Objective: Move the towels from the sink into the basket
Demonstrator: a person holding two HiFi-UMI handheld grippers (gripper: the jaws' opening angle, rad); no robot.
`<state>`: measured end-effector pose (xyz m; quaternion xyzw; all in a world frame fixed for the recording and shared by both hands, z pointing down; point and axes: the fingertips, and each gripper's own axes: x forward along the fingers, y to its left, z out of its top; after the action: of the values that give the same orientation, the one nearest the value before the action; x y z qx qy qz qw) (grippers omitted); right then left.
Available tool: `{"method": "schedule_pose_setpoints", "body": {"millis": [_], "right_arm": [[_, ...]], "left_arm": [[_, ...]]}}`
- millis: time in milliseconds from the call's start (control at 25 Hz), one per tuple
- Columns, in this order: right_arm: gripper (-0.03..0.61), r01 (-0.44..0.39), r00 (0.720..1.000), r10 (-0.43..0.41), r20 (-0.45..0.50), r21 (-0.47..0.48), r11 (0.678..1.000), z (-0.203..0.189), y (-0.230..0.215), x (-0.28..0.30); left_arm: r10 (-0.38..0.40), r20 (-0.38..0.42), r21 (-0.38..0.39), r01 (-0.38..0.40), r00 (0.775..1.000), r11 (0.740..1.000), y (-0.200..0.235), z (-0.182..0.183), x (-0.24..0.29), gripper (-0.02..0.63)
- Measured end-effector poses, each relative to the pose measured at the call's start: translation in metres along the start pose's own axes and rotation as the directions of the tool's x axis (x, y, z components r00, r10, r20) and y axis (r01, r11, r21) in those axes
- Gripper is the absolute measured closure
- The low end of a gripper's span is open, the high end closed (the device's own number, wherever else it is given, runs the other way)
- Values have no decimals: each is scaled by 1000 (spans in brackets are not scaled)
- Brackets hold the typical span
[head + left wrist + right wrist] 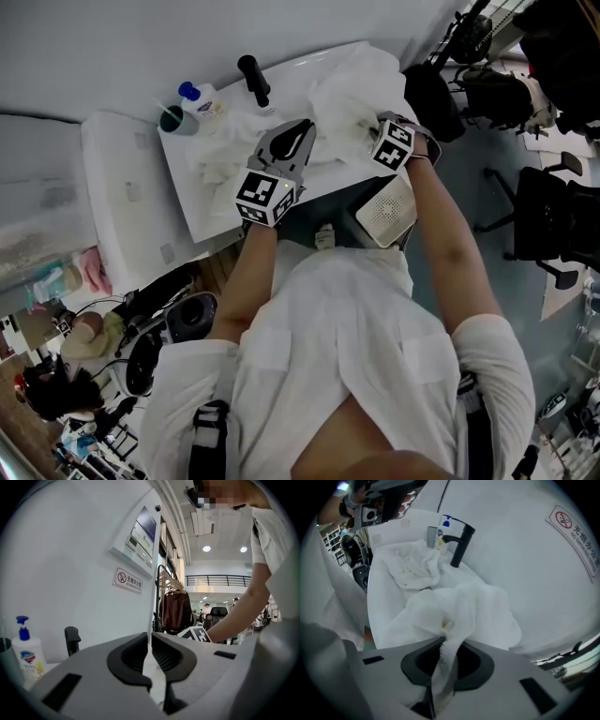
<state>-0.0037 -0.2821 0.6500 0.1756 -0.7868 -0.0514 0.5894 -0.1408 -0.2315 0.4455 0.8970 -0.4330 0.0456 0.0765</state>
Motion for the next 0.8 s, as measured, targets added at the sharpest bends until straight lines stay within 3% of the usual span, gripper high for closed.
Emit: {"method": "schedule_pose_setpoints", "body": {"millis": [200,280,360,560,800], "right_arm": [[518,69,994,-79,71,135,988,4,-10,-20],[522,94,983,-127,129,239,967,6,-19,-34],[523,109,960,-193,202,363,925,9,-28,-51],[523,58,838,-392,379,652,756,13,-57,-100],[523,-98,666,-554,500,795,599,12,-67,-151]], "left_arm": [[1,0,2,-1,1000,1000,3,0,-1,581],[-3,3,5,3,1000,1000,3,2,-1,581],[-8,6,9,8,1000,1000,1,3,-1,581],[-18,19,20,17,1000,1000,-3,12,1,581],[-31,34,33,30,999,999,-13,20,0,581]]}}
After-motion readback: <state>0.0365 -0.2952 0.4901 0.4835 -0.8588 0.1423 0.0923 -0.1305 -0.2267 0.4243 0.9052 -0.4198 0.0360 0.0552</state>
